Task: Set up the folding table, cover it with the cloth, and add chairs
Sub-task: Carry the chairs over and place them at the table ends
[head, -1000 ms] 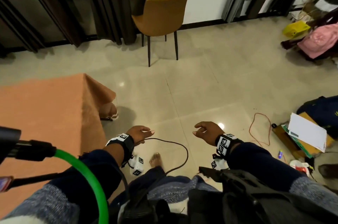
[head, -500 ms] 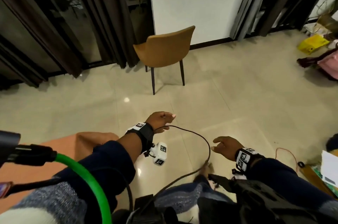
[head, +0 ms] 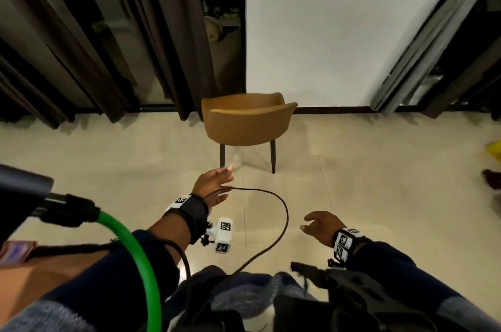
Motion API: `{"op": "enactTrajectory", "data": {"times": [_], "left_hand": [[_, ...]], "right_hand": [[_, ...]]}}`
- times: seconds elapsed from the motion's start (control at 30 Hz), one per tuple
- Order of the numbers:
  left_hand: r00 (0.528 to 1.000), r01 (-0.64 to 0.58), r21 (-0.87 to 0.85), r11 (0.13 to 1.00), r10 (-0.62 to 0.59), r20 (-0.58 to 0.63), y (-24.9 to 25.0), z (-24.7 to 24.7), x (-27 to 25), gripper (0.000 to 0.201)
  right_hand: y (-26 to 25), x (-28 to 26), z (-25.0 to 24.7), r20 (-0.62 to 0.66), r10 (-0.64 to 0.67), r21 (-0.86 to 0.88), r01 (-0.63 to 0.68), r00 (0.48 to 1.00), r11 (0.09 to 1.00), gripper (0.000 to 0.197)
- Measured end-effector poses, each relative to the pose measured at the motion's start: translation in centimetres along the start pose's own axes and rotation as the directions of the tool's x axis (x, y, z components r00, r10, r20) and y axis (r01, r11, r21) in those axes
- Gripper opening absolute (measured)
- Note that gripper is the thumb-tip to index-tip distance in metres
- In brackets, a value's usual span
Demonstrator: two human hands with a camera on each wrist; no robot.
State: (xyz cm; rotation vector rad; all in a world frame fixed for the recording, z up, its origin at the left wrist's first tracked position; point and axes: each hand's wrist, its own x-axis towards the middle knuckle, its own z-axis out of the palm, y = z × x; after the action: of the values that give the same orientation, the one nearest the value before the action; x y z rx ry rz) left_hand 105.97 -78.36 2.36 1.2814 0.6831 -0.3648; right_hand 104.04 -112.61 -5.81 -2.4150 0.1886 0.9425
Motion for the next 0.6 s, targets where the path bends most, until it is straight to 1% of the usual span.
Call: {"op": "enactTrajectory", "data": {"times": [0.03, 0.07, 0.13, 0.17, 0.2, 0.27, 0.3, 0.33, 0.4, 0.43, 0.5, 0.57, 0.6], "left_hand": [[1.0, -0.013, -0.02, 1.0, 0.013, 0.006, 0.9, 0.3, 1.0, 0.04], [1.0, -0.011, -0.049, 0.999, 0.012, 0.02, 2.1, 0.5, 2.5, 0.046], [0.999, 0.018, -0.119, 0.993, -0.014, 0.036, 4.0, 0.5, 5.6, 0.052], [0.999, 0.03, -0.148, 0.989, -0.025, 0.033, 4.7, 0.4, 7.1, 0.055], [0.999, 0.03, -0.167, 0.986, -0.026, 0.025, 5.5, 0.4, 8.6, 0.059], [1.0, 0.022, -0.185, 0.982, -0.021, 0.003, 7.9, 0.5, 12.4, 0.066], [1.0, 0.021, -0.193, 0.981, -0.024, -0.016, 9.3, 0.6, 14.4, 0.066], [0.999, 0.026, -0.181, 0.983, -0.034, -0.041, 10.4, 0.6, 16.0, 0.064], [0.992, 0.046, -0.154, 0.987, -0.063, -0.11, 13.2, 0.6, 19.5, 0.064], [0.986, 0.067, -0.15, 0.986, -0.089, -0.144, 14.3, 0.5, 21.1, 0.064], [0.97, 0.095, -0.146, 0.985, -0.124, -0.208, 16.8, 0.5, 24.5, 0.059], [0.955, 0.124, -0.069, 0.99, -0.138, -0.263, 18.2, 0.4, 27.5, 0.059], [0.946, 0.151, 0.0, 0.989, -0.144, -0.29, 18.5, 0.3, 28.7, 0.061]], "right_hand": [[-0.2, 1.7, -1.7, 0.006, 0.008, 0.04, -0.009, 1.0, 0.999, 0.036], [-0.2, 4.4, -3.5, 0.009, 0.016, 0.074, -0.016, 1.0, 0.997, 0.048], [-1.3, 8.4, -6.4, -0.02, -0.016, 0.148, 0.019, 1.0, 0.989, 0.08], [-2.5, 9.7, -7.8, -0.044, -0.046, 0.225, 0.055, 0.998, 0.973, 0.092], [-4.2, 10.5, -9.3, -0.04, -0.032, 0.329, 0.043, 0.999, 0.943, 0.099], [-8.1, 12.7, -12.3, 0.083, 0.076, 0.515, -0.108, 0.994, 0.85, 0.104], [-9.7, 14.4, -13.7, 0.148, 0.114, 0.561, -0.179, 0.982, 0.808, 0.106], [-11.0, 15.5, -14.8, 0.185, 0.139, 0.584, -0.223, 0.973, 0.78, 0.112], [-13.6, 18.7, -17.2, 0.211, 0.152, 0.623, -0.252, 0.966, 0.741, 0.125], [-14.9, 20.1, -18.1, 0.214, 0.159, 0.63, -0.261, 0.964, 0.731, 0.127], [-18.0, 23.3, -20.5, 0.21, 0.151, 0.647, -0.253, 0.966, 0.719, 0.123], [-20.3, 26.6, -22.4, 0.205, 0.196, 0.637, -0.283, 0.959, 0.717, 0.118], [-20.8, 28.2, -23.1, 0.189, 0.219, 0.623, -0.289, 0.957, 0.726, 0.114]]}}
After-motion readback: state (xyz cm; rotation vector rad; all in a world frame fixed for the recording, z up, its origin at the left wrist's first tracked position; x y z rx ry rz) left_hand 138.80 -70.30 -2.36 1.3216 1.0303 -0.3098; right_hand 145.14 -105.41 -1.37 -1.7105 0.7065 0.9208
